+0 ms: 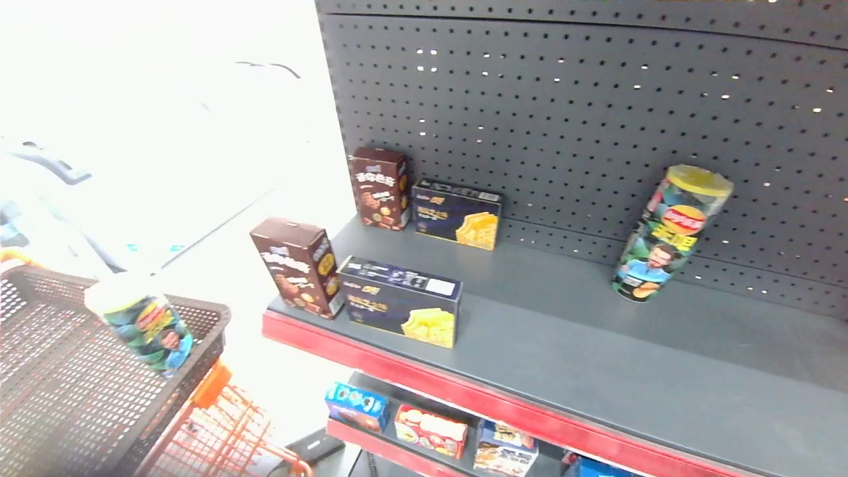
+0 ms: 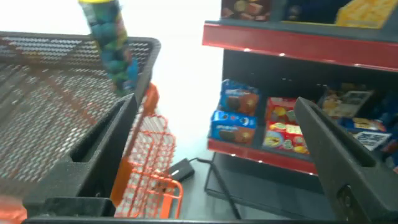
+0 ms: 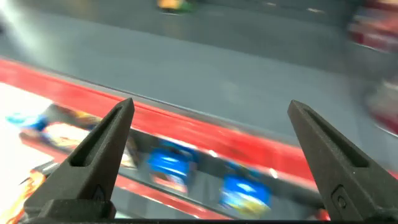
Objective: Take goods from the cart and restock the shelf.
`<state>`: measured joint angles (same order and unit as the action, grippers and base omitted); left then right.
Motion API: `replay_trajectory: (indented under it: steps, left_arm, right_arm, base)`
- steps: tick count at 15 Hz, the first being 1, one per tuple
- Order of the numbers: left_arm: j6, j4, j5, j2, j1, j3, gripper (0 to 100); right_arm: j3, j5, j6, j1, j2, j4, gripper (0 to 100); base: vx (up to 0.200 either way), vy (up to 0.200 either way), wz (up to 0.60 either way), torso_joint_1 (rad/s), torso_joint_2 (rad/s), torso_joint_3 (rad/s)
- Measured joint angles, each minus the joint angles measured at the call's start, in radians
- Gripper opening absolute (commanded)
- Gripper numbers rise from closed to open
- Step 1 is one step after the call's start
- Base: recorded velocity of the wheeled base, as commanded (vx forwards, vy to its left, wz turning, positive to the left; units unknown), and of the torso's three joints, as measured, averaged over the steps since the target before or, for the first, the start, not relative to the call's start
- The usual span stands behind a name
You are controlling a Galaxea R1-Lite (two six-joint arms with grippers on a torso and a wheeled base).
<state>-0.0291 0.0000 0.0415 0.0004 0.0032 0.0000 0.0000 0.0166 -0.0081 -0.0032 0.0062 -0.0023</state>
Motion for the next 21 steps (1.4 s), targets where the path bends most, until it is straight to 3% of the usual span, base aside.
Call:
replay_trajectory:
  steps: [15,18,21]
  left_arm:
    - [0.002,0.002,0.0,0.0,-0.001,0.0,100]
    - [-0.011,0.002,0.005,0.0,-0.001,0.0,100]
    - [-0.015,0.007,0.017,0.027,-0.006,-0.078,100]
  right_arm:
    - [0.0,-0.001,0.005,0.0,0.0,0.0,100]
    - [0.0,-0.001,0.005,0.0,0.0,0.0,100]
    - [0.0,-0.002,0.005,0.0,0.0,0.0,100]
  base:
    - [0.0,0.0,0.04,0.0,0.0,0.0]
    - [0.0,0.0,0.0,0.0,0.0,0.0]
    - [0.0,0.0,0.0,0.0,0.0,0.0]
